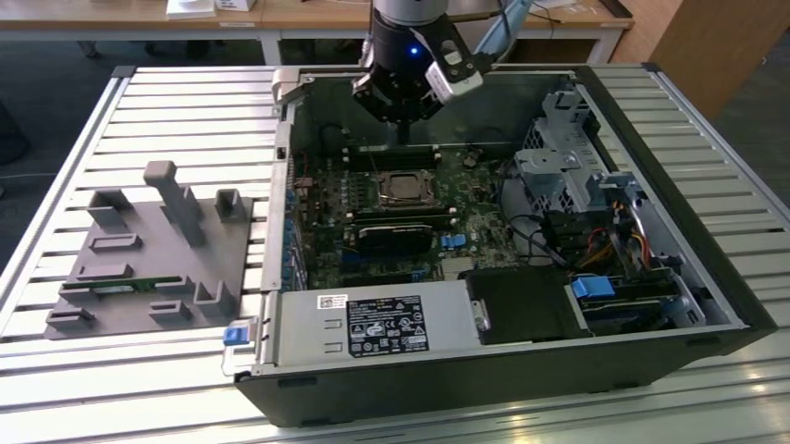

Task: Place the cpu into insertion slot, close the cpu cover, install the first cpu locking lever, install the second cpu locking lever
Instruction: 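Install the first cpu locking lever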

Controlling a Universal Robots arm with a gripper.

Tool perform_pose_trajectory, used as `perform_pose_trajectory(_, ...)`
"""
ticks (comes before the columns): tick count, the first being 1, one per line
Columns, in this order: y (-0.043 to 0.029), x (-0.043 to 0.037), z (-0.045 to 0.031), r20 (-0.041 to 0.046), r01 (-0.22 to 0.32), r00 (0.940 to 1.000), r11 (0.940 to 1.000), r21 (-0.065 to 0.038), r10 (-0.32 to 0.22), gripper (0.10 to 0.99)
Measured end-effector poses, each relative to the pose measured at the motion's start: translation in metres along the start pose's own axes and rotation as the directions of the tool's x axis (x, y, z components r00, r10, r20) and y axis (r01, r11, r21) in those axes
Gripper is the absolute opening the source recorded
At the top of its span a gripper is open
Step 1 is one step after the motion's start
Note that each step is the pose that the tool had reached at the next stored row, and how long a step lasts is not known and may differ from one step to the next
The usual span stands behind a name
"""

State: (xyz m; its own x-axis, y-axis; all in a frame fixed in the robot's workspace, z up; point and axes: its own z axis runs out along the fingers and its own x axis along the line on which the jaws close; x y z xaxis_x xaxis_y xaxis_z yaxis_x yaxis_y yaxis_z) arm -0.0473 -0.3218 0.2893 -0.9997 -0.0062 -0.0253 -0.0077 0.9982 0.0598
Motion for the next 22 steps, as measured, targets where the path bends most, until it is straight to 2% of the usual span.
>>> perform_pose_trajectory(22,-0.0004,0.0037,0.0066,-0.0001,0.003,1.0000,1.0000,0.000,-0.003,0.106)
